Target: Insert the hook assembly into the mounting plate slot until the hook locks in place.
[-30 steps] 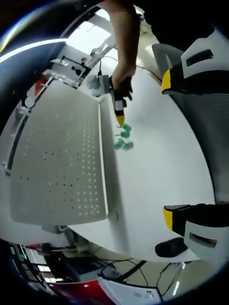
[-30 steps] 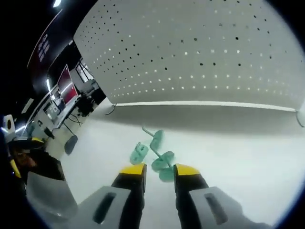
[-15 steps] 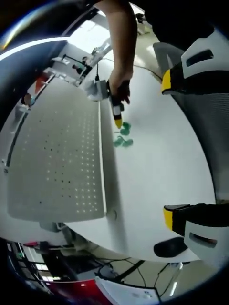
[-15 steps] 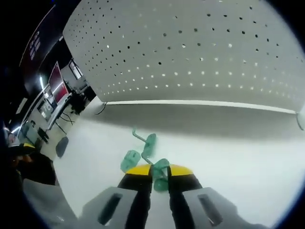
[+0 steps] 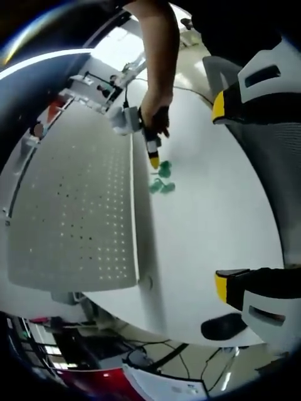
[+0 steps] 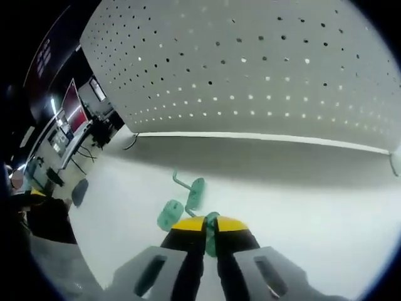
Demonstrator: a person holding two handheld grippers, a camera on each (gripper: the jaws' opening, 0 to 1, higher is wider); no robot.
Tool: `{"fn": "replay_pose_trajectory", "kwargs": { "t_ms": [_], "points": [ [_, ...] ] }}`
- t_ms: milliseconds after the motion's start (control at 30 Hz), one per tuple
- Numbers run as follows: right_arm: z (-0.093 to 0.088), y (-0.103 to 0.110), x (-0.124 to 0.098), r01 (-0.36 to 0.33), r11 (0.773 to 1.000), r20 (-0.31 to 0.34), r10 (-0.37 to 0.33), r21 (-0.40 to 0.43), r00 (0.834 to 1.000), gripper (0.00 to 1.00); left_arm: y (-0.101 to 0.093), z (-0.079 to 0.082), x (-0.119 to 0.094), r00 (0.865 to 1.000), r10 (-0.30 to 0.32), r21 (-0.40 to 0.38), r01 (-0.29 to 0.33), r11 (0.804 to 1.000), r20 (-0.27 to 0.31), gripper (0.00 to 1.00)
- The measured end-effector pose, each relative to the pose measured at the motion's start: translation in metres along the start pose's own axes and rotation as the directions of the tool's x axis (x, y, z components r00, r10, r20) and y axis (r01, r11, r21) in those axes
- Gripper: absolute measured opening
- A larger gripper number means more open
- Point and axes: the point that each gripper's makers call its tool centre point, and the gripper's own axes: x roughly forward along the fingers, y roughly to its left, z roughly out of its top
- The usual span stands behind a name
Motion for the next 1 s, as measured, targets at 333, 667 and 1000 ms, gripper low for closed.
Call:
{"fn": "replay_pose_trajectory", "kwargs": {
  "t_ms": [333,667,1000],
  "points": [
    [-0.005,-0.004,-0.007,0.012,0.999,-0.008,-0.012,-0.035,1.0,0.0,-0.002,0.002,0.002,1.0,-0.009,0.004,0.009,1.0,0.002,0.97],
    [0.002,-0.006,-0.019,0.018,0.999,0.021,-0.017,-0.048,1.0,0.0,-0.005,0.008,0.002,1.0,-0.013,0.018,0.013,1.0,0.012,0.97],
    [0.031,0.007,-0.039,-0.018,0.999,0.122,0.023,-0.04,0.992,0.0,-0.007,0.014,0.002,1.0,-0.01,0.035,0.01,0.999,0.016,0.98]
  ]
}}
